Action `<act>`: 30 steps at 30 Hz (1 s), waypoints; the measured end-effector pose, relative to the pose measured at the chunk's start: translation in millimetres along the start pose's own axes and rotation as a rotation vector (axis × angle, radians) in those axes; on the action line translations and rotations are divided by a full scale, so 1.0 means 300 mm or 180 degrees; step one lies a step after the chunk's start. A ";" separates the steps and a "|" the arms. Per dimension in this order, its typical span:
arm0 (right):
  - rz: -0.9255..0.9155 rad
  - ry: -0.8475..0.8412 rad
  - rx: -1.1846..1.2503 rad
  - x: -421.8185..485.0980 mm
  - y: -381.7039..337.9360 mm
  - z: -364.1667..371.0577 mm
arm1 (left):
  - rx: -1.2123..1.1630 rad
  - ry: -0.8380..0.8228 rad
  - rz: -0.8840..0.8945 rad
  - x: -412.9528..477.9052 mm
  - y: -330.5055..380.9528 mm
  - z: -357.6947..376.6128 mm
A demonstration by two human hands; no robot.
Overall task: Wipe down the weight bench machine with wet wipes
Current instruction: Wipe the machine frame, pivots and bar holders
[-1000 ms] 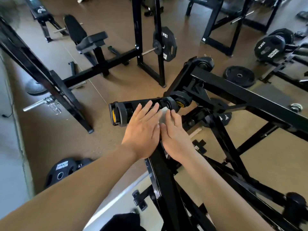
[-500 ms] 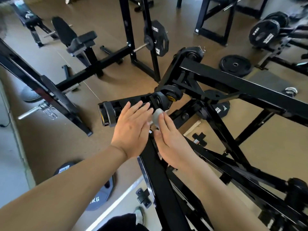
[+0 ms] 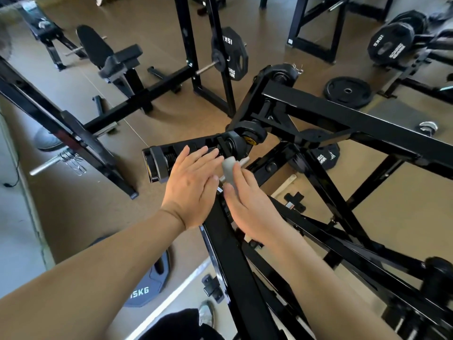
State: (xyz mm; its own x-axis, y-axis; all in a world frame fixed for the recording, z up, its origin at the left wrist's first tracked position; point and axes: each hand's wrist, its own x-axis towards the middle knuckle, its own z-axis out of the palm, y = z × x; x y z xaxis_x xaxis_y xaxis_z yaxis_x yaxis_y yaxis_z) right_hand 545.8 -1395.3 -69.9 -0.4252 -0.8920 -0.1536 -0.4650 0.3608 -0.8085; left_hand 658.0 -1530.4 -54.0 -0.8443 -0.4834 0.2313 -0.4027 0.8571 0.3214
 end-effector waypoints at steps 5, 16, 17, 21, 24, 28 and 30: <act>-0.0164 0.0055 0.0133 0.027 0.003 -0.007 | 0.0032 -0.0019 -0.0045 -0.001 0.012 -0.008; 0.0051 0.0818 0.0520 -0.050 0.044 0.023 | -0.0171 0.0127 0.0018 -0.002 -0.005 0.007; -0.0013 0.0739 0.0379 -0.017 0.039 0.010 | -0.0174 0.0130 0.0011 -0.003 -0.003 0.005; -0.0003 0.0213 0.0319 0.061 0.009 -0.010 | -0.0196 0.0140 0.0020 0.000 -0.004 0.003; 0.0277 0.0057 0.0804 0.062 0.016 -0.017 | -0.0230 0.0163 0.0048 0.000 -0.009 0.005; 0.0248 0.0054 0.0755 -0.012 0.016 -0.017 | -0.0288 0.0211 0.0072 -0.001 -0.015 0.009; 0.0207 0.0114 0.0910 -0.072 0.012 -0.005 | -0.0311 0.0246 0.0101 0.000 -0.017 0.010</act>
State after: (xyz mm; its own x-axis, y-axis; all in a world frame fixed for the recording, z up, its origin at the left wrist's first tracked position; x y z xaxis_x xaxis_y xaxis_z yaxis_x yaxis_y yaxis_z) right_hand 552.0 -1374.2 -68.7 -0.4764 -0.8575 -0.1941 -0.2004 0.3209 -0.9257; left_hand 659.0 -1534.1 -58.5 -0.8248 -0.4717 0.3118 -0.3365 0.8526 0.3998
